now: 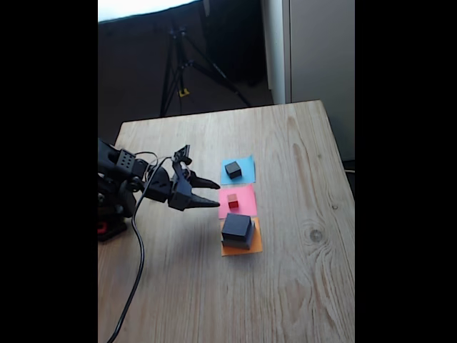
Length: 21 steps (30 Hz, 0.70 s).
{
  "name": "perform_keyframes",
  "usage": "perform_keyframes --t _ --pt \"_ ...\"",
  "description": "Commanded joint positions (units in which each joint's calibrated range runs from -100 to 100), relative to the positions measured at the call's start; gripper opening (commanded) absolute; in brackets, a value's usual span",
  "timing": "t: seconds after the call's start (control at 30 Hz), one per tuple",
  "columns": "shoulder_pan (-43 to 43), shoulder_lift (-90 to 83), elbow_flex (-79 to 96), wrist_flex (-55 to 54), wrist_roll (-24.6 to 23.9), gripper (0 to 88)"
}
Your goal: Tower of hanoi
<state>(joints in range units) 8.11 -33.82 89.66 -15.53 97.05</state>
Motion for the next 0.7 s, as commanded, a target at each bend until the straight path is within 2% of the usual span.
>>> perform_keyframes --t 0.0,0.2,0.67 --pt "-0.3 4.4 0.3 -7.0 -0.4 24.0" --pt "-0.8 11.9 -0.5 -14.1 -0.2 24.2" --pt "-1.4 23.8 -5.8 -21.1 0.4 24.6"
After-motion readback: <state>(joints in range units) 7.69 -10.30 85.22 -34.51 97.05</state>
